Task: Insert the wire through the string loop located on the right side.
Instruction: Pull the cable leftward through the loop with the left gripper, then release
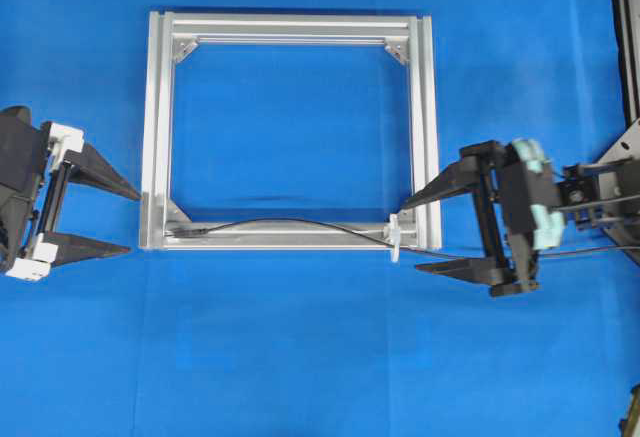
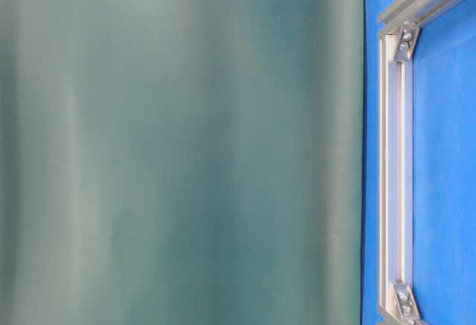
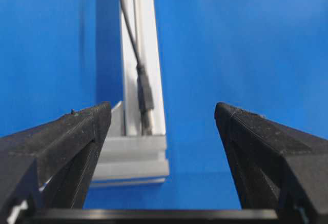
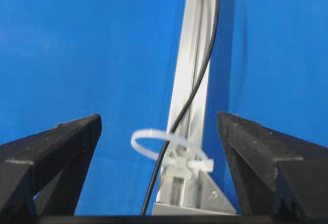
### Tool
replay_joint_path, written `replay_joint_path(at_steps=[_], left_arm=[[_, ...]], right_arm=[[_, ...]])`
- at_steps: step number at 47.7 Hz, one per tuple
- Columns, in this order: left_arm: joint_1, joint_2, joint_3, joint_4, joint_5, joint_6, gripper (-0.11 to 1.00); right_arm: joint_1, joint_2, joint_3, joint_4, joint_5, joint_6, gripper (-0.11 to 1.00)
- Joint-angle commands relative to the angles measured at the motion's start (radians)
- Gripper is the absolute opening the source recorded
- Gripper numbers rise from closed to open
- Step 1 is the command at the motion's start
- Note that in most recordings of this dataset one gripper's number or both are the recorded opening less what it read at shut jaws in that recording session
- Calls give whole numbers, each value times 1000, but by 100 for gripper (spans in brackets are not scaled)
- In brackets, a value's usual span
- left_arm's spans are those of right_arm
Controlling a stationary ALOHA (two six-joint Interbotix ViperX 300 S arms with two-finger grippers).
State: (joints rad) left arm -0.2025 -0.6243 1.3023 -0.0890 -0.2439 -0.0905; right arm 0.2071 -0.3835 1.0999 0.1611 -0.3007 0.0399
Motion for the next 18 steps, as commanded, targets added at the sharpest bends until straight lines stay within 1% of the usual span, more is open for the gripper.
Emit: replay_joint_path(at_steps=[1, 8, 18], left_arm=[[2, -25, -18, 3, 6, 2, 79], [2, -43, -20, 5, 12, 2, 78], [9, -37, -21, 5, 12, 2, 78]], right_arm=[[-2, -58, -18, -3, 23, -11, 83], [-5, -109, -12, -3, 40, -23, 83], [-8, -112, -11, -3, 44, -23, 83]])
